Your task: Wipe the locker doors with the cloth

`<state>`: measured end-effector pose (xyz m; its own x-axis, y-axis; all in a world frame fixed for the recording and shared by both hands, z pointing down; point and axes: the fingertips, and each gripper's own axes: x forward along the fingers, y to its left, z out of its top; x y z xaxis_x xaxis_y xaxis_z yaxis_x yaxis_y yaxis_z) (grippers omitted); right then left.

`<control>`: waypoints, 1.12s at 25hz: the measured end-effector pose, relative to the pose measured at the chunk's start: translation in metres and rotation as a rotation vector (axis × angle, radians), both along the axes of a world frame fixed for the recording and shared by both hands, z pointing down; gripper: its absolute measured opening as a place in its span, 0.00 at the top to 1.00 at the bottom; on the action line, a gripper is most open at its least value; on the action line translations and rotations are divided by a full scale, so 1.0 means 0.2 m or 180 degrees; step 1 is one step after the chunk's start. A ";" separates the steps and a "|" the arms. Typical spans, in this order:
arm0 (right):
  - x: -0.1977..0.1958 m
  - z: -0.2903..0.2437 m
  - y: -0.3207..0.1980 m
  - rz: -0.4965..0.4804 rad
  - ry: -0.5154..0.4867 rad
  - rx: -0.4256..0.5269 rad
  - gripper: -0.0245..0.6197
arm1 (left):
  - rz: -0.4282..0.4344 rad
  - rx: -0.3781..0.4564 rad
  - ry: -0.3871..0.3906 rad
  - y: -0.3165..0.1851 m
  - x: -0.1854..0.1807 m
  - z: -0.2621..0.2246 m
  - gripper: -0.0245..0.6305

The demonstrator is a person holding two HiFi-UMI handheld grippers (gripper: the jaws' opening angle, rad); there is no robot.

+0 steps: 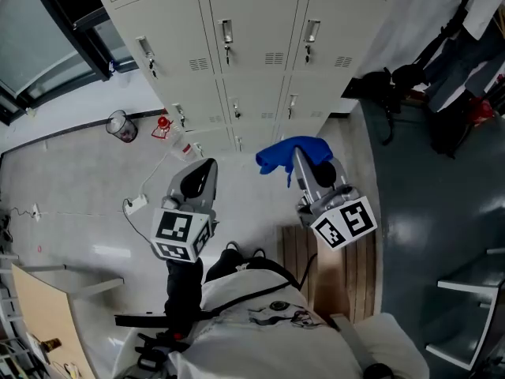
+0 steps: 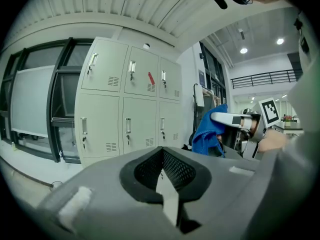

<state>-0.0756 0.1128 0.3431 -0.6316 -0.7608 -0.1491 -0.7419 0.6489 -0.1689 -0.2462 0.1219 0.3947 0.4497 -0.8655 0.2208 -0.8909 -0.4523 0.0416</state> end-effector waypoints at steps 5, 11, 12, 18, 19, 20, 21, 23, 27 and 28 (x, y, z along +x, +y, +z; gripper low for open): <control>0.05 0.00 -0.23 0.0115 0.0033 0.0007 0.92 | 0.0037 -0.0109 0.0032 -0.17 0.02 0.09 0.96; 0.07 -0.11 -0.68 0.0263 0.0350 0.0204 0.92 | 0.0126 -0.0060 0.0207 -0.56 0.00 0.09 0.96; 0.08 -0.14 -0.76 0.0301 0.0414 0.0228 0.92 | 0.0162 -0.0048 0.0226 -0.63 0.01 0.08 0.96; 0.18 -0.27 -1.24 0.0510 0.0874 0.0394 0.91 | 0.0282 -0.0053 0.0319 -0.97 0.01 0.05 0.96; 0.21 -0.28 -1.31 0.0543 0.0953 0.0392 0.91 | 0.0299 -0.0065 0.0319 -1.01 0.02 0.05 0.96; 0.24 -0.28 -1.38 0.0579 0.1028 0.0385 0.91 | 0.0315 -0.0072 0.0317 -1.04 0.04 0.05 0.96; 0.28 -0.28 -1.46 0.0620 0.1097 0.0380 0.91 | 0.0322 -0.0077 0.0314 -1.08 0.06 0.05 0.96; 0.35 -0.29 -1.61 0.0693 0.1204 0.0389 0.91 | 0.0295 -0.0089 0.0298 -1.16 0.09 0.05 0.96; 0.38 -0.40 -1.89 0.0610 0.1333 0.0583 0.91 | 0.0148 -0.0042 0.0207 -1.31 0.17 0.02 0.96; 0.37 -0.42 -1.94 0.0542 0.1378 0.0633 0.91 | 0.0117 -0.0026 0.0179 -1.34 0.20 0.01 0.96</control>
<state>-0.0016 -0.2754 0.2584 -0.5369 -0.8420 -0.0535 -0.8147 0.5009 0.2921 -0.2070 -0.1457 0.3970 0.4930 -0.8465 0.2013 -0.8699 -0.4840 0.0951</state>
